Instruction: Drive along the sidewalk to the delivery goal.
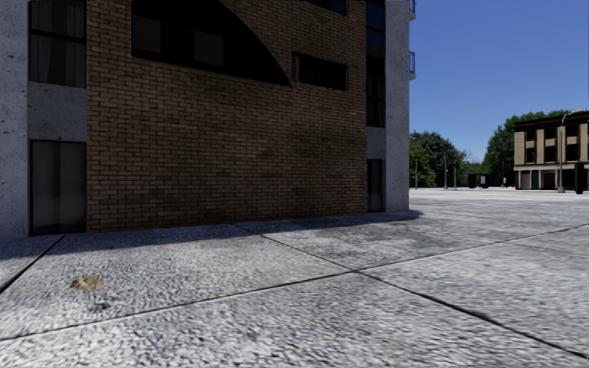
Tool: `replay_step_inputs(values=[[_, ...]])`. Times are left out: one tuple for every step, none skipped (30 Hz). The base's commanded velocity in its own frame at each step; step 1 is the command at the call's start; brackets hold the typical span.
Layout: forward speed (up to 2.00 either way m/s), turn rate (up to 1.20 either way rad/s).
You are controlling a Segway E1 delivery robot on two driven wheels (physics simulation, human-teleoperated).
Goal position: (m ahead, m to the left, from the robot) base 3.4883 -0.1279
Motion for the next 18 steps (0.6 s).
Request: replay_step_inputs(values=[[1.94,0.00],[1.93,0.00],[1.92,0.00],[1.91,0.00],[1.88,0.00],[1.88,0.00],[1.74,0.00],[1.60,0.00],[1.55,0.00],[1.55,0.00],[1.51,0.10],[1.45,0.18],[1.45,0.18],[1.43,0.20],[1.42,0.21],[1.41,0.00],[1.41,0.00],[1.41,0.00]])
